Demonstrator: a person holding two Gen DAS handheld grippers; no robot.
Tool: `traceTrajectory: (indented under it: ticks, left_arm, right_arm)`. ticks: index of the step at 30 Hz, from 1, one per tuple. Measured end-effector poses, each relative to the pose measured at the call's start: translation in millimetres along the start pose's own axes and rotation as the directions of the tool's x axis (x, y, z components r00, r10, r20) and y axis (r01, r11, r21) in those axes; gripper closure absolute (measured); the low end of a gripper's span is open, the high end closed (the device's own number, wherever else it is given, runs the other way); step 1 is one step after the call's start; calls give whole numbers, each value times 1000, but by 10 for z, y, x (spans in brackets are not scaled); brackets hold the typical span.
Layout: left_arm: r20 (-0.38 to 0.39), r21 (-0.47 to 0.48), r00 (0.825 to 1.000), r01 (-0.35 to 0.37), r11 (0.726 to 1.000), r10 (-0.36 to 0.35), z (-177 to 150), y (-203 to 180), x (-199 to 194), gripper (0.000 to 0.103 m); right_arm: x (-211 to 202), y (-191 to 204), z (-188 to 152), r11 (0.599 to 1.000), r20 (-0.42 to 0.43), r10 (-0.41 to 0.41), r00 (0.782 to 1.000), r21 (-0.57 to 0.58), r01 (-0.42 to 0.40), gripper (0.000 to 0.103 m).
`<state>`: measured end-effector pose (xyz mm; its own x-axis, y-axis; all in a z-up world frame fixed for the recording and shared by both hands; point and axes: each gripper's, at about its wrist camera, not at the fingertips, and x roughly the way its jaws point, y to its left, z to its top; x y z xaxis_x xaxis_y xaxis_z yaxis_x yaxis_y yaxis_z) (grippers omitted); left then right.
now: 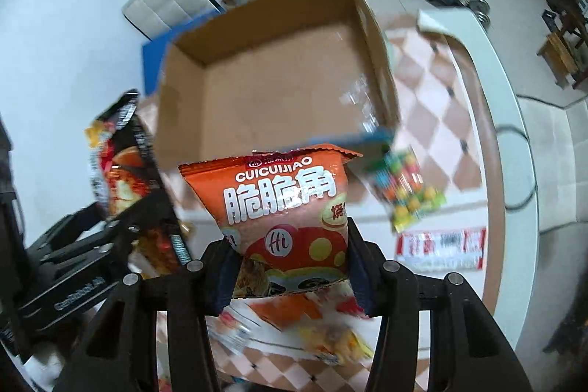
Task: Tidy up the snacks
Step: 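Lift both held packs over the box rim and lower them inside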
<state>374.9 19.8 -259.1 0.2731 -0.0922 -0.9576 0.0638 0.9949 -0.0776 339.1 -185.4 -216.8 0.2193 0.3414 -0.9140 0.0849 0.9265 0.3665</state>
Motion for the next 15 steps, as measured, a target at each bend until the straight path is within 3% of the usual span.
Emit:
traceTrajectory:
  ticks: [6, 11, 15]
  left_arm:
    - [-44, -24, 999, 32, 999, -33, 712, 157, 329, 19]
    - [-129, -29, 990, 44, 999, -48, 1266, 198, 772, 19]
    - [-201, -40, 978, 42, 998, -49, 1521, 255, 1213, 19]
  right_arm:
    - [-22, 239, 710, 1000, 49, -21, 999, -8, 22, 49]
    - [364, 248, 1239, 999, 20, -42, 999, -8, 42, 49]
    - [840, 222, 1597, 998, -38, -57, 998, -10, 56, 49]
